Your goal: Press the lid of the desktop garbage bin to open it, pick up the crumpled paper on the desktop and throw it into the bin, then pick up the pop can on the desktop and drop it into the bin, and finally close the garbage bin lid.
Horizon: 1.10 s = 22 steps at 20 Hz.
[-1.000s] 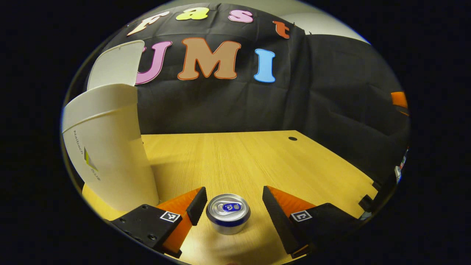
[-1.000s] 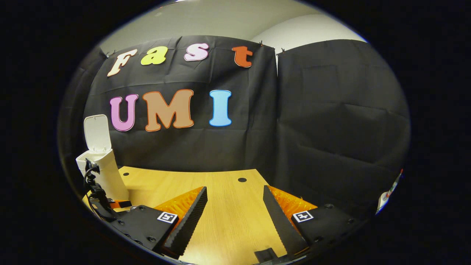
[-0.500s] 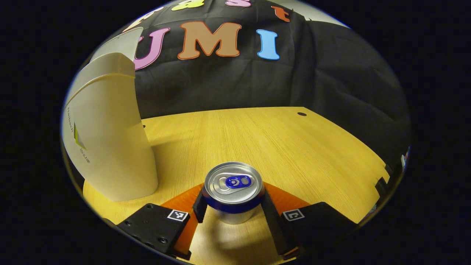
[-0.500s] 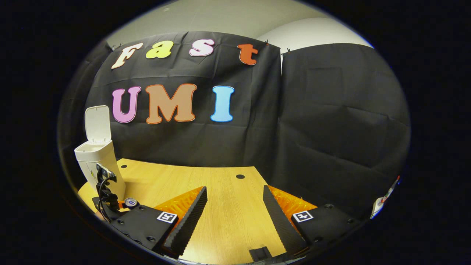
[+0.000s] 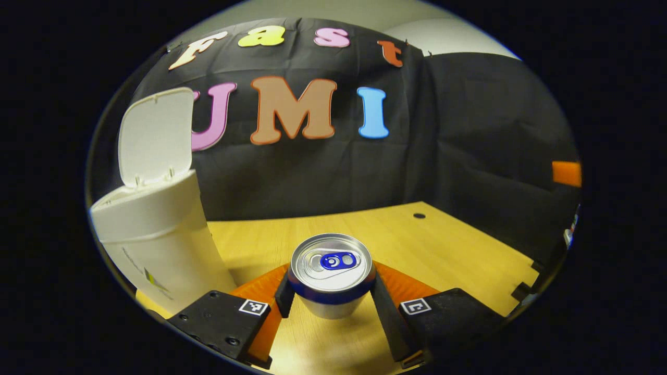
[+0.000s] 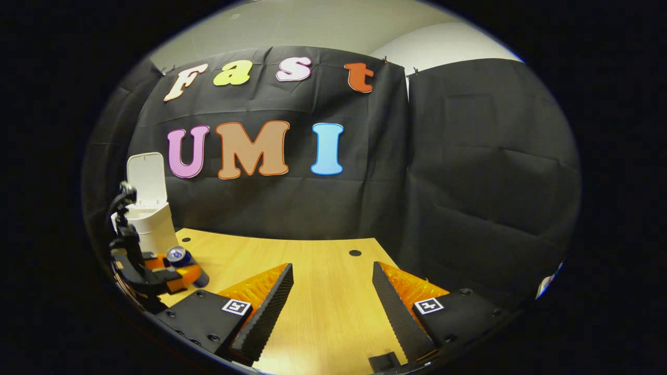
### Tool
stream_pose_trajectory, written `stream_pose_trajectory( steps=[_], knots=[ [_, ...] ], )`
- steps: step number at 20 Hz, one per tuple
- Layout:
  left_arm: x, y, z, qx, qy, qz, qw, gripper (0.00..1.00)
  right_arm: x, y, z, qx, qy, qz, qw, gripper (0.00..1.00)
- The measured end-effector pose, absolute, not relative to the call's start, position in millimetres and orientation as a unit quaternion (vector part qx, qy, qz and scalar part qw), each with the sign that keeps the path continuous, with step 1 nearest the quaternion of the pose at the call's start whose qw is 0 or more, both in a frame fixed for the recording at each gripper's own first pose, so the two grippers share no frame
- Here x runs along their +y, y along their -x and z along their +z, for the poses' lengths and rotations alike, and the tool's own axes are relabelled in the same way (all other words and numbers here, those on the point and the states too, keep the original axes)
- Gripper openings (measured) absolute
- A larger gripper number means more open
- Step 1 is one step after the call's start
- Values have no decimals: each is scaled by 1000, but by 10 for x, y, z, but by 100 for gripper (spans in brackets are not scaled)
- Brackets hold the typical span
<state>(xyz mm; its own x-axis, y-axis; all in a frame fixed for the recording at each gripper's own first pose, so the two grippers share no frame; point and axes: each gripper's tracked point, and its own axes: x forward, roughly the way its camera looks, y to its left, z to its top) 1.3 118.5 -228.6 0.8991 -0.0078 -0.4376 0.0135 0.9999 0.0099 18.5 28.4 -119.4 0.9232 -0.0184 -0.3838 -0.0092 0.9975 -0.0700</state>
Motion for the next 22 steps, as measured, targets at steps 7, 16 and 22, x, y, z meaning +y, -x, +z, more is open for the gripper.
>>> stream_pose_trajectory(
  steps=[7,16,22],
  knots=[
    [1632,-386,-1083,107,-17,30,994,76,491,-240,-1303,201,28,23,979,98],
    [2869,-357,-508,59,-54,167,983,76,626,-335,-1363,203,29,44,978,96],
    [3499,-118,-937,118,-45,241,962,75,706,-364,-1434,209,29,54,976,98]
  ],
)
